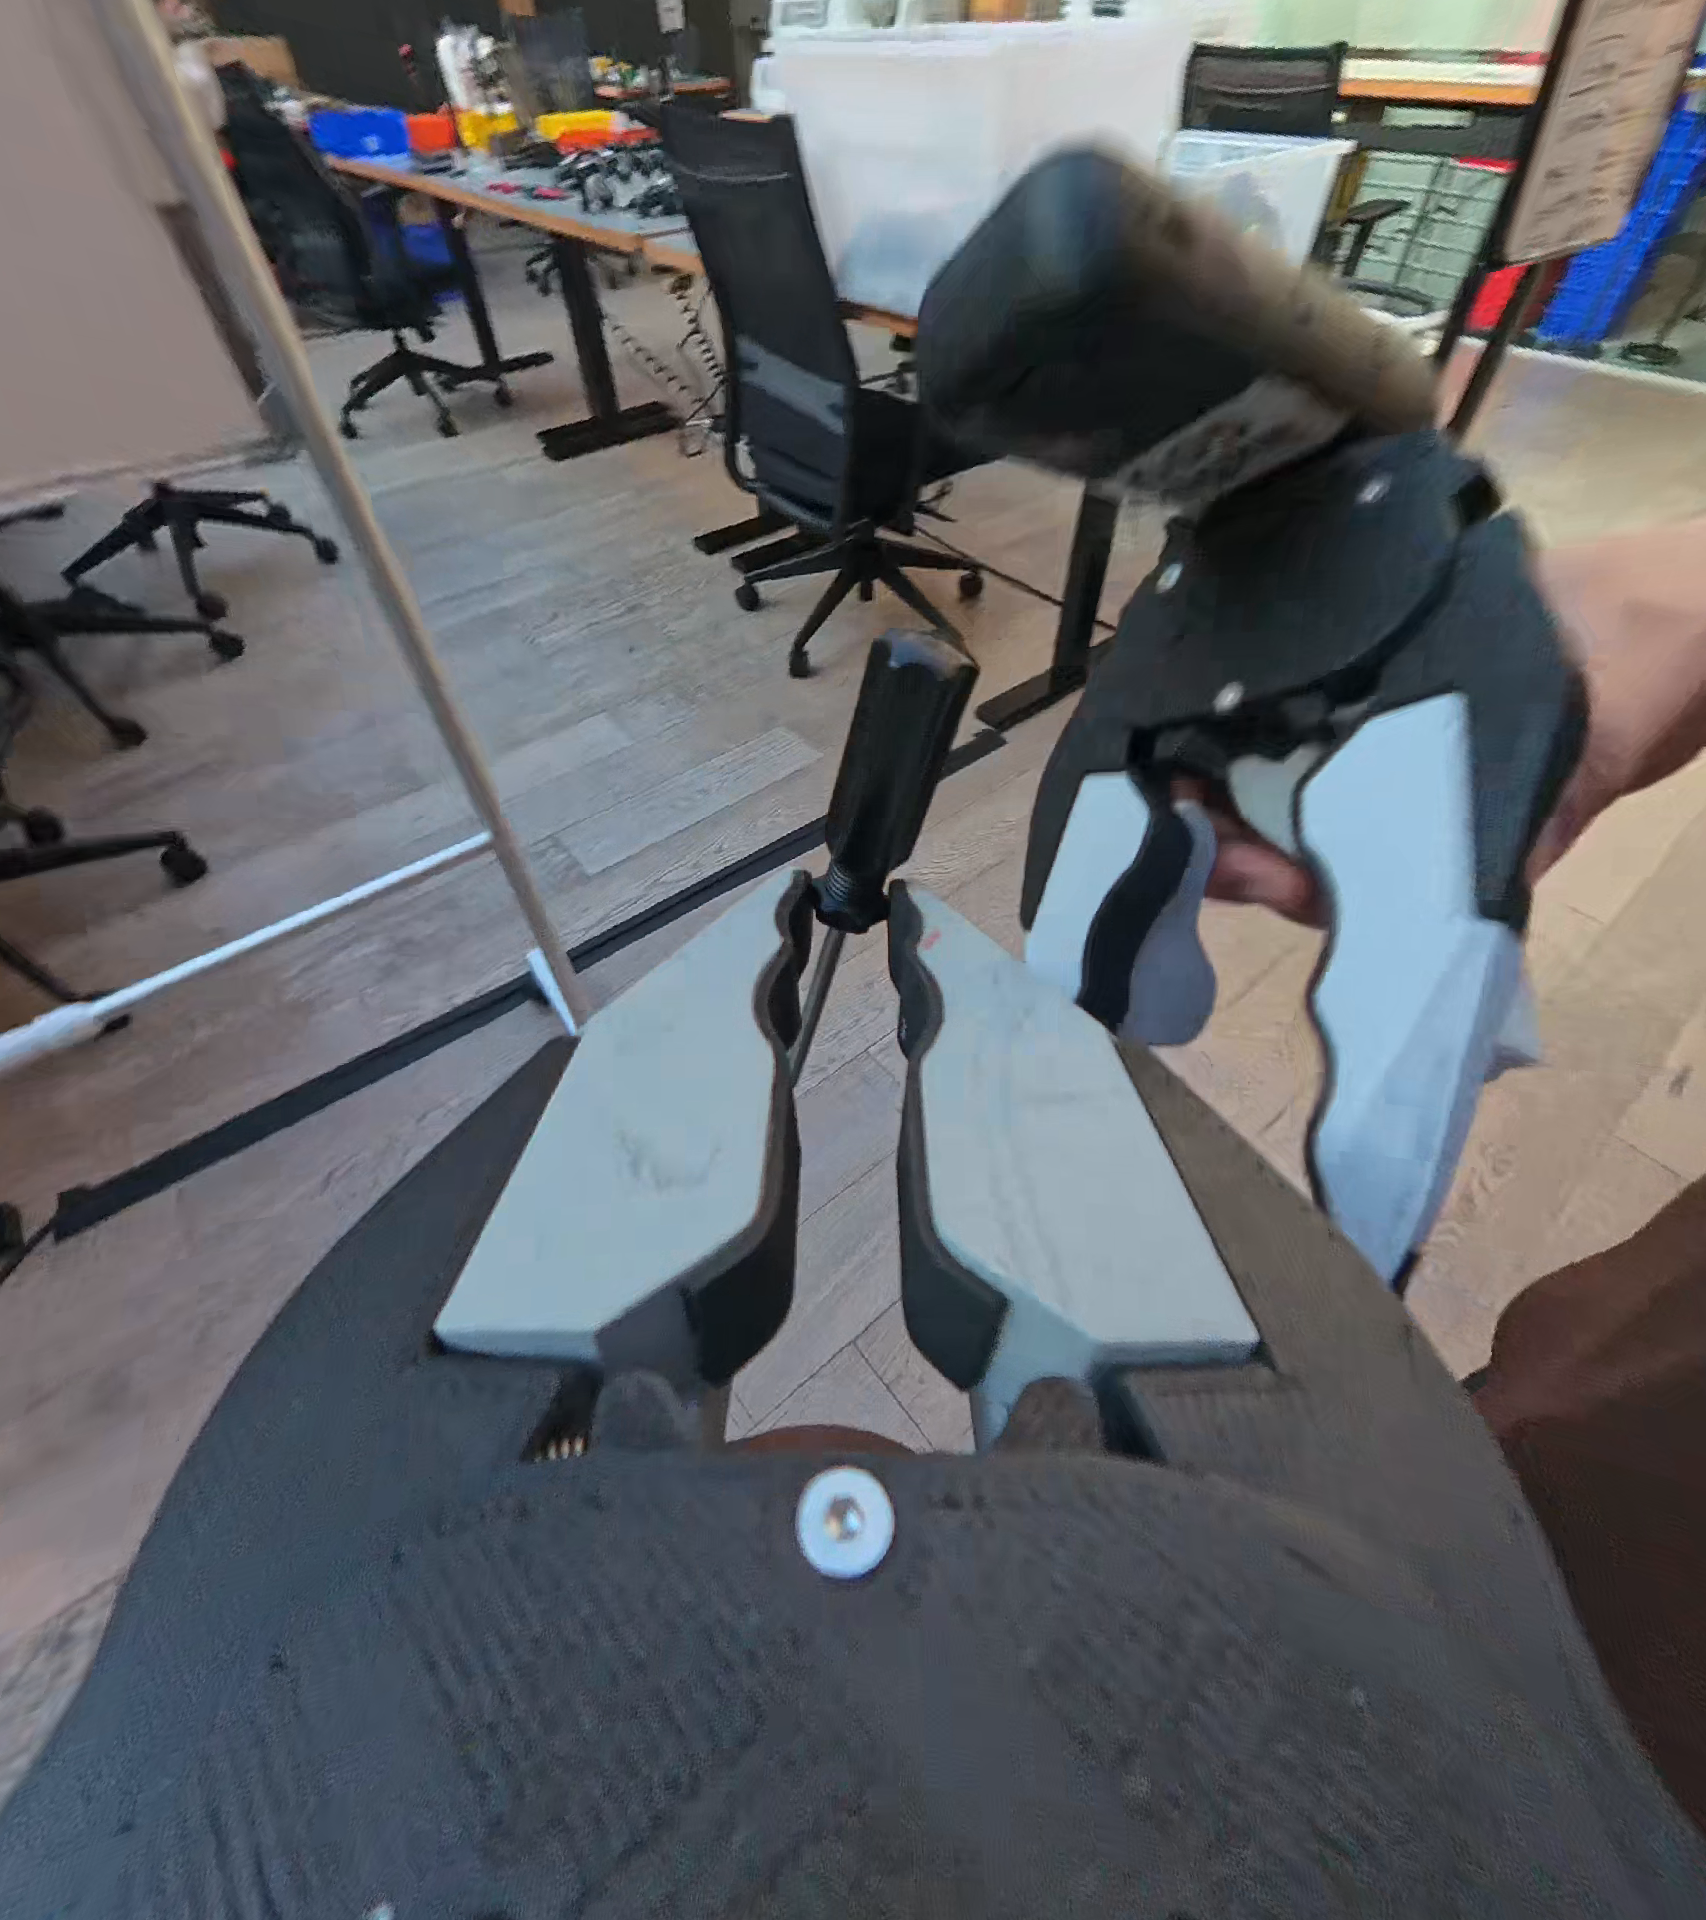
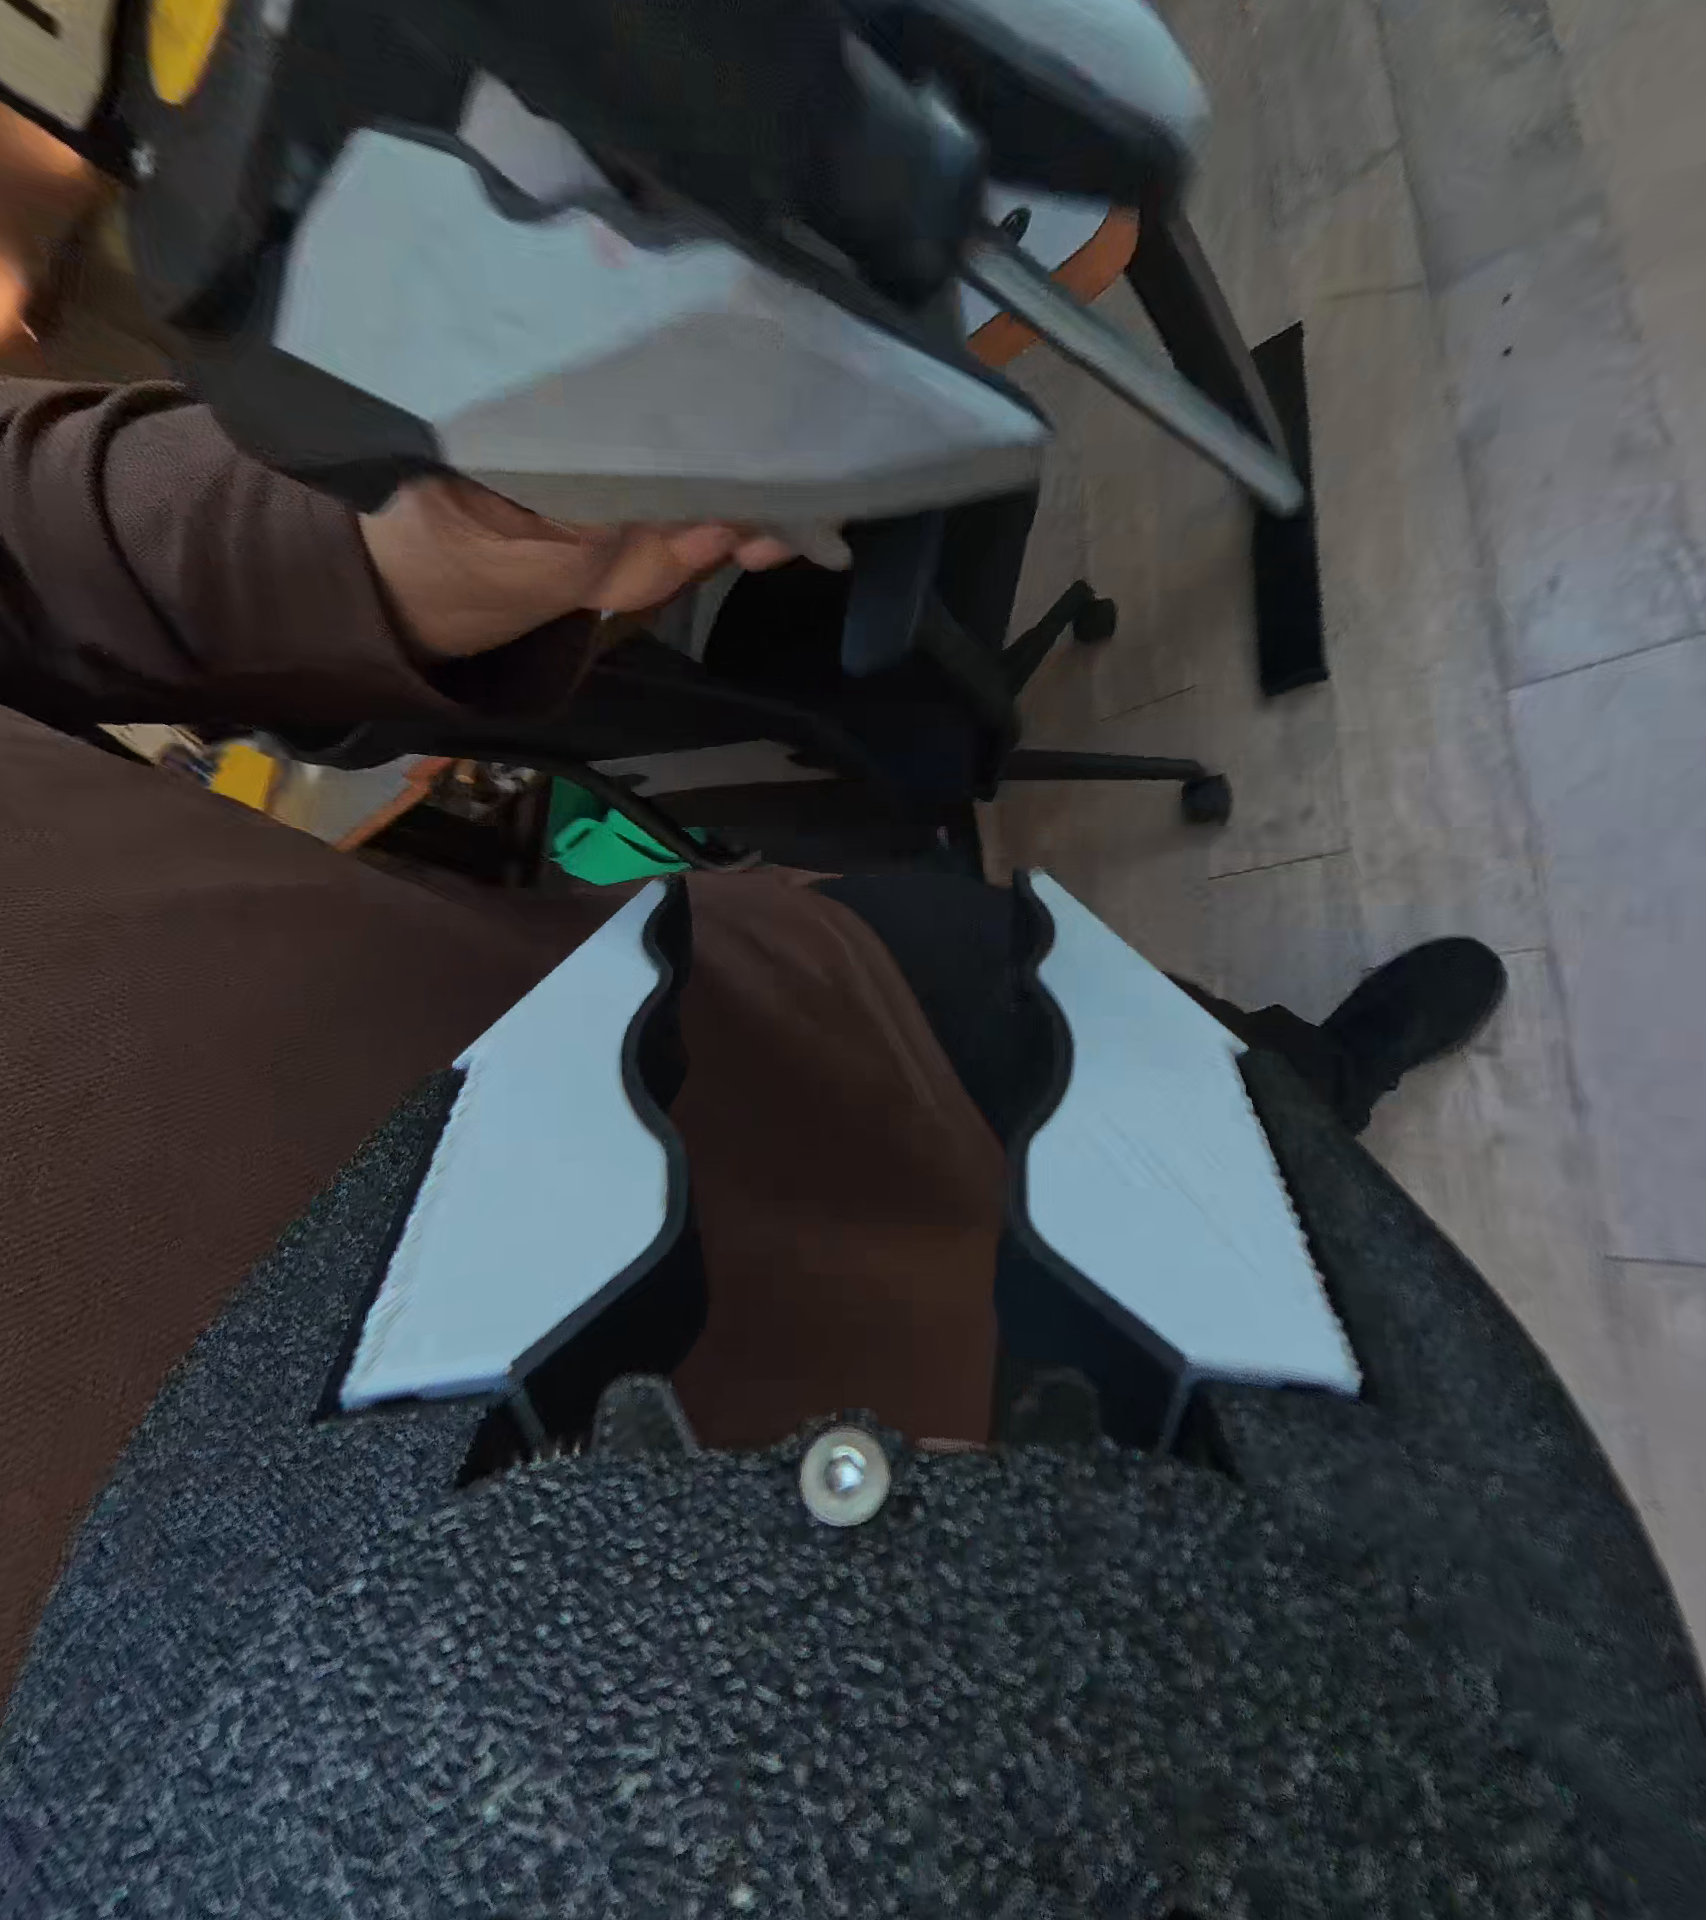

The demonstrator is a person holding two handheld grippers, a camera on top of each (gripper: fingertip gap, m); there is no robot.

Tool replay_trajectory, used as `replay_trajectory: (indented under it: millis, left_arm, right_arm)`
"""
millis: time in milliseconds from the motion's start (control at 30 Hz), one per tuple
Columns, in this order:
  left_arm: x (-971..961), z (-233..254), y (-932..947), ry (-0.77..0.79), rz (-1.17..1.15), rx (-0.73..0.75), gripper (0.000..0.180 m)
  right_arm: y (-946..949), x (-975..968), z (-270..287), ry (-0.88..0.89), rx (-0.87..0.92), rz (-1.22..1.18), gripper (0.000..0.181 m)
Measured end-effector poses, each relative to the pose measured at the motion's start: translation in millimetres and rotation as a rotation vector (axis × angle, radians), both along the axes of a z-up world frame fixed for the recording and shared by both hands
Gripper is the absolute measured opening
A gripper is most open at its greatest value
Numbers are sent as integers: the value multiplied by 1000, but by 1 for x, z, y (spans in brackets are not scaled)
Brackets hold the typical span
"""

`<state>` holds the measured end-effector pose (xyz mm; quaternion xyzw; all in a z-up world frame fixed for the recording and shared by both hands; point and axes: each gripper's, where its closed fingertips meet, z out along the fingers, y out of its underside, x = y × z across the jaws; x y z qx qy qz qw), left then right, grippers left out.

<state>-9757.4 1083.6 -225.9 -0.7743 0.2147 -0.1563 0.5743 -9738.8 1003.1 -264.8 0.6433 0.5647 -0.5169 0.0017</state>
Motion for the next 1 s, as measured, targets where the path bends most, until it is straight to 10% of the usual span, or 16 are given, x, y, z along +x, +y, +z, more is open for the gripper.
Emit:
replay_trajectory:
  millis: [200,433,1000]
  left_arm:
    - [-177,-77,43,-159,223,-95,12]
    - [-389,-41,109,-97,303,-71,13]
    - [-772,-80,180,-269,857,-288,13]
  right_arm:
    - [63,-152,-21,-51,275,239,64]
    - [136,-329,-64,-171,197,252,54]
    - [289,-818,16,472,333,592,36]
